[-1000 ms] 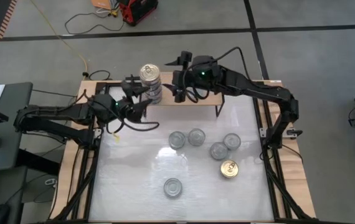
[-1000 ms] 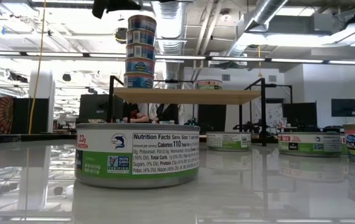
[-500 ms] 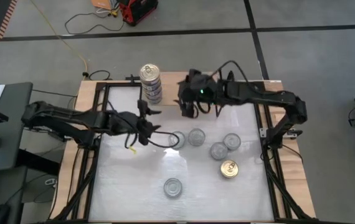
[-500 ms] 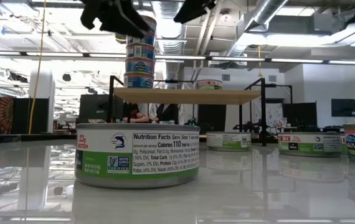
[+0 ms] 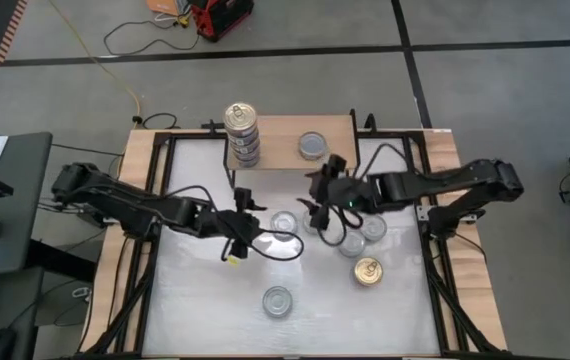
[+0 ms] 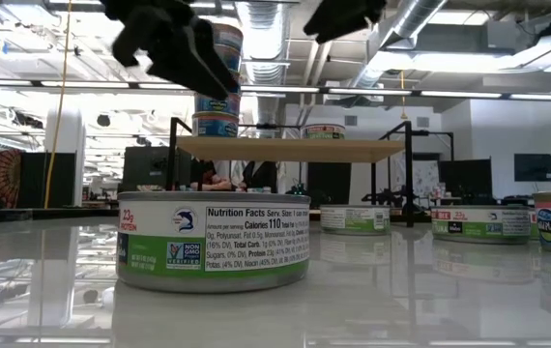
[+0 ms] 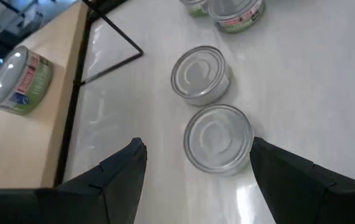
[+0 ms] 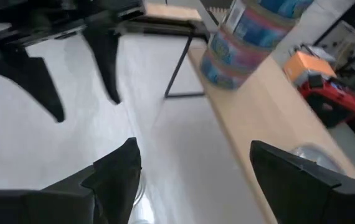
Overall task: Stack canned seafood by type on shelf
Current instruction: Stack the green tuna can on top of the other green tuna can on the shelf
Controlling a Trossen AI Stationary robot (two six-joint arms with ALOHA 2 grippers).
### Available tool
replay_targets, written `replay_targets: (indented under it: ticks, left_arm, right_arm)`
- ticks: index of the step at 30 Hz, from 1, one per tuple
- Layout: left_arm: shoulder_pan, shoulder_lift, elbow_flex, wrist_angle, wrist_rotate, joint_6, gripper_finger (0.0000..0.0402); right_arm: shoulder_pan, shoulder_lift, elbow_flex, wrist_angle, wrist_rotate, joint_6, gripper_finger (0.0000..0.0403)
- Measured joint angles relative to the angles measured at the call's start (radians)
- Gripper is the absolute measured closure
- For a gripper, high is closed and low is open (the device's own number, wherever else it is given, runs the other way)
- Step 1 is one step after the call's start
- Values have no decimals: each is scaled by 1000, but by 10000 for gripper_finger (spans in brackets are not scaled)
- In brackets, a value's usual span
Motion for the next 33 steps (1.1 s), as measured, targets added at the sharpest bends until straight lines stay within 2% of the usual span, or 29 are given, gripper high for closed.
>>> replay_targets:
  ticks: [4, 8, 13, 20, 23, 27, 33]
  left_arm:
    - [1, 55, 0, 111, -45, -67, 127]
    - [1, 79, 0, 176, -52, -161, 127]
    - [1, 78, 0, 227, -44, -200, 127]
    - [0, 93, 0, 262, 25, -315, 127]
    - [-11, 106, 0, 247, 74, -358, 127]
    - [-66, 137, -5, 249, 146, -362, 127]
    - [-124, 158, -5, 274, 95, -314, 127]
  right_arm:
    - [91, -1, -19, -16, 88, 74, 74]
    - [176, -1, -22, -25, 158, 139, 74]
    - [266, -1, -22, -50, 234, 223, 74]
    - [354, 35, -30, -95, 285, 389, 74]
    - [386, 75, -88, -67, 335, 444, 74]
    - [426, 125, -191, 6, 322, 547, 74]
    - [480, 143, -307, 121, 301, 587, 74]
